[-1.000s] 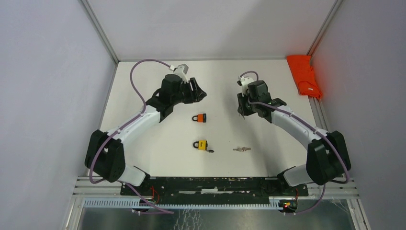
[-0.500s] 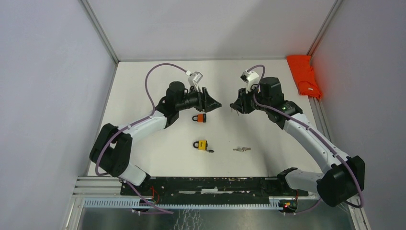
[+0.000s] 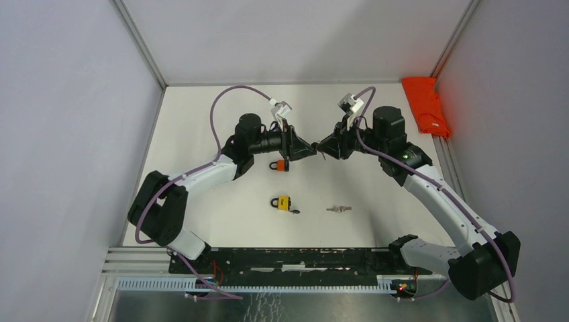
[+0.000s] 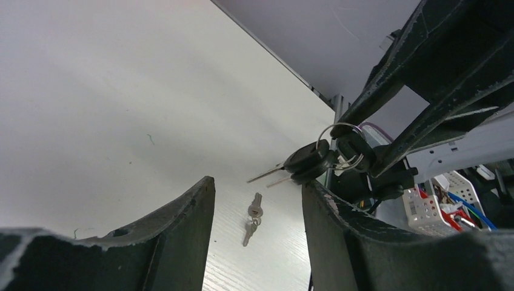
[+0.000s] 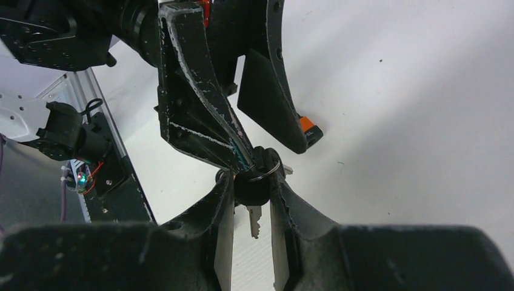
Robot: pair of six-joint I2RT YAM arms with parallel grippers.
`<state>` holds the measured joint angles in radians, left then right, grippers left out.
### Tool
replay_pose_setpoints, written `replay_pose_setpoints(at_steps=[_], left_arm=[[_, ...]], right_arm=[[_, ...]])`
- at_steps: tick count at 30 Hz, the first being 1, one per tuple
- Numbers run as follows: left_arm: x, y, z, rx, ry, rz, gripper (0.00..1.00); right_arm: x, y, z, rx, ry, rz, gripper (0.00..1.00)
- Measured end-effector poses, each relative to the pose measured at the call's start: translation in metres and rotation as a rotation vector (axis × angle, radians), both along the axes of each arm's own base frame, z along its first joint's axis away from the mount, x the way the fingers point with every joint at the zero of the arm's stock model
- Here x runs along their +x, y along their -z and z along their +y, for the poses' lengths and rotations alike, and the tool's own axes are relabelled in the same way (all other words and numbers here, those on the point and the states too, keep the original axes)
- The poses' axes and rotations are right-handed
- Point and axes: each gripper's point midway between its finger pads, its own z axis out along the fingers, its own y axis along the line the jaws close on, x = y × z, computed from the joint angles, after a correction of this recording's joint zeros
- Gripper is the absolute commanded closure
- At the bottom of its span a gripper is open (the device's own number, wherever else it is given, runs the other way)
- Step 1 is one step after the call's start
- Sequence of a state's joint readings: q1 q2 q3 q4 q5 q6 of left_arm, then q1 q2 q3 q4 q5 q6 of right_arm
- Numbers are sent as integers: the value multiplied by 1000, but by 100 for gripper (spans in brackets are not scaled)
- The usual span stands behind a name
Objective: Unlock with the key
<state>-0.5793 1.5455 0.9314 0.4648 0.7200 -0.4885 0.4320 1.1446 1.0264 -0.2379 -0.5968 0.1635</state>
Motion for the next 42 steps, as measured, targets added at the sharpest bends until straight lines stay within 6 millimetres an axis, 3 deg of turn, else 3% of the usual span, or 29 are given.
replay_pose_setpoints(at_steps=[3, 8, 9, 11, 12, 20, 29, 36, 37, 39, 42], left_arm=[[-3, -3, -1, -11, 22, -11, 42], [-8, -13, -6, -54, 69, -48, 57], [-9, -15, -7, -63, 76, -49, 64], [-12, -18, -10, -82, 96, -51, 93], [-15, -19, -12, -90, 110, -50, 97], [-18, -15, -16, -96, 119, -35, 98], [-17, 7, -11, 2, 82, 17, 98], [-19, -3, -5, 47, 71, -15, 98], [-18, -4, -5, 52, 71, -24, 98], [-16, -5, -4, 64, 65, -31, 98], [-14, -3, -3, 89, 58, -33, 98]], right_arm=[[-2, -3, 2, 10, -15, -4, 100], [-2, -4, 3, 18, -20, -4, 100], [-2, -4, 3, 19, -20, -4, 100], [-2, -3, 3, 20, -17, -2, 100], [-1, -2, 3, 19, -11, -3, 100], [8, 6, -4, -9, 55, -4, 100], [15, 29, -22, -105, 165, 10, 100], [20, 53, -40, -180, 241, 22, 100], [20, 57, -41, -188, 242, 27, 97], [18, 63, -43, -204, 243, 39, 72], [18, 64, -45, -213, 246, 31, 53]])
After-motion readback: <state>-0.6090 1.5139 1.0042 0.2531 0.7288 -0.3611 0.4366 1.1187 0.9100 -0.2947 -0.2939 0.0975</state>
